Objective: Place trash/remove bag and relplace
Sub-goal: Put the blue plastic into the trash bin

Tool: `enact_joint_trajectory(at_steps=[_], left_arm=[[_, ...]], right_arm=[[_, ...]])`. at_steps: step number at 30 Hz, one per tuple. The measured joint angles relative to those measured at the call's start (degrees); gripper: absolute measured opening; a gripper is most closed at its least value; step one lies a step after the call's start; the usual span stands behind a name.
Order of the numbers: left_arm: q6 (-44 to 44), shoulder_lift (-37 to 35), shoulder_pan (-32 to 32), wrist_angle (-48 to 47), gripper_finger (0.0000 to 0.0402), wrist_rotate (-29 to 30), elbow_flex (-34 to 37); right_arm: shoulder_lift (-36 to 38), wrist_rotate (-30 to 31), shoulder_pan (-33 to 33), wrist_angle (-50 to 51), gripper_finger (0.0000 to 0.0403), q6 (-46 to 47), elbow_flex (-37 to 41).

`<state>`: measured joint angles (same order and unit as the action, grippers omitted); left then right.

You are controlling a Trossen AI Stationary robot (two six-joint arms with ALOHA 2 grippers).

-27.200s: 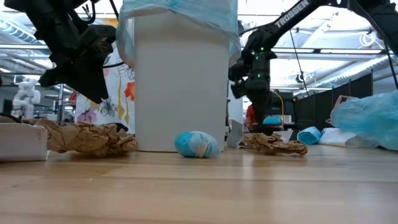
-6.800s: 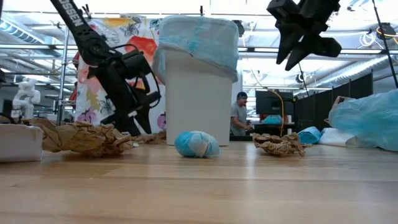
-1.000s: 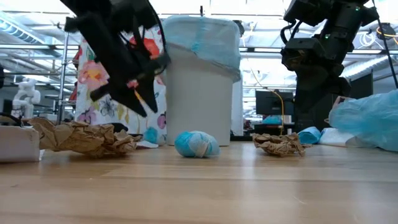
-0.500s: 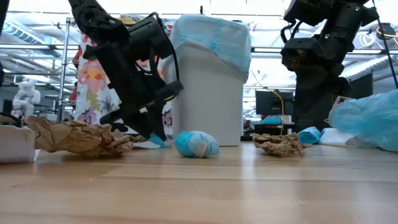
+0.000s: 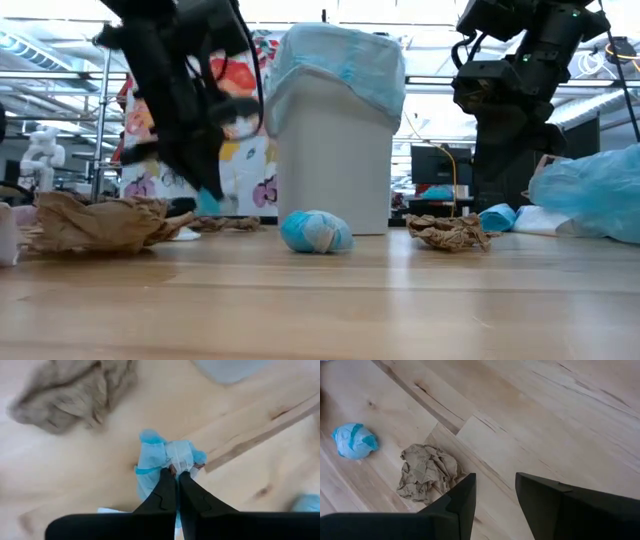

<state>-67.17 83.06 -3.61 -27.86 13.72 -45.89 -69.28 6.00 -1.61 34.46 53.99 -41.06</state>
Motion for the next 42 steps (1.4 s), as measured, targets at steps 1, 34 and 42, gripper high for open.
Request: enact_joint_trajectory(at_steps=[1, 34, 42], left_arm=[[0.0, -1.3, -0.29, -1.31, 0.0002, 0.54, -0.25], [42.25, -4.67, 13.22, -3.66, 0.0003, 18.18, -40.02], [42.5, -0.76, 16.58, 0.4, 0.0061, 12.96, -40.02]], right_arm=[[-0.01, 0.0, 0.0, 0.01, 0.013, -0.21, 0.0], [-0.02, 0.46, 0.0, -3.41, 0.013, -1.57, -0.02], [-0.02, 0.44, 0.0, -3.43, 0.013, -0.96, -0.02]])
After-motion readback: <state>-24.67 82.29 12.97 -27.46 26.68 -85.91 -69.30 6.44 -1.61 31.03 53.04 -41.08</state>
